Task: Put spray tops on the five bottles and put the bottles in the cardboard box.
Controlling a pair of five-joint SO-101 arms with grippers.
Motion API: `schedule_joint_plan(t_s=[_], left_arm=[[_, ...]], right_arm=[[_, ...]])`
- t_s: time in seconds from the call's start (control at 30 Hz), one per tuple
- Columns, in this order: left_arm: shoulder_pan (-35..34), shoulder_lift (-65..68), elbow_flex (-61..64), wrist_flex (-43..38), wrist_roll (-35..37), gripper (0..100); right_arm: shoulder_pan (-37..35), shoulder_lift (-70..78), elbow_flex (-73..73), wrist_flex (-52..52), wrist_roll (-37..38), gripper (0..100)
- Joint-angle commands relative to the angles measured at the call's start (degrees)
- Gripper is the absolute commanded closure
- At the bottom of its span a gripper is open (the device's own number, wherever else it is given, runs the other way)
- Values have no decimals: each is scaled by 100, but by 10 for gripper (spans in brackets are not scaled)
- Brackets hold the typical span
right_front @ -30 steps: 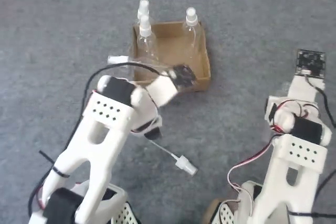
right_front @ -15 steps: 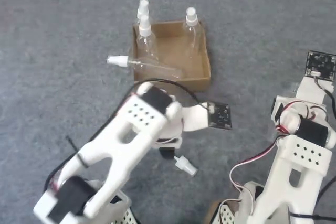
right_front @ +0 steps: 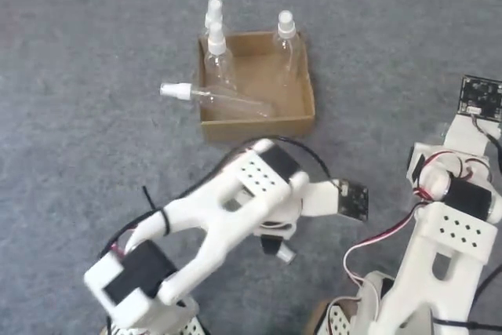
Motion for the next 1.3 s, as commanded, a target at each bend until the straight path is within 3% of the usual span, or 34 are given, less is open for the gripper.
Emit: schedule_joint_plan(t_s=[0.0,0.2,0.43,0.6,0.83,1.27], left_arm=[[193,387,-22,-360,158,739],[440,879,-31,-677,510,754],[703,1108,-22,-686,607,913],[695,1073,-66,-264,615,990],[677,484,-31,264,1530,989],[-651,-1574,-22,615,2444,989]], right_arm=[[136,-259,-202,-154,-35,992],[127,-259,-202,-154,-35,992],[127,-259,-202,-154,-35,992],[127,-259,-202,-154,-35,992],[119,-259,-202,-145,-44,992],[84,-259,-211,-127,-53,992]])
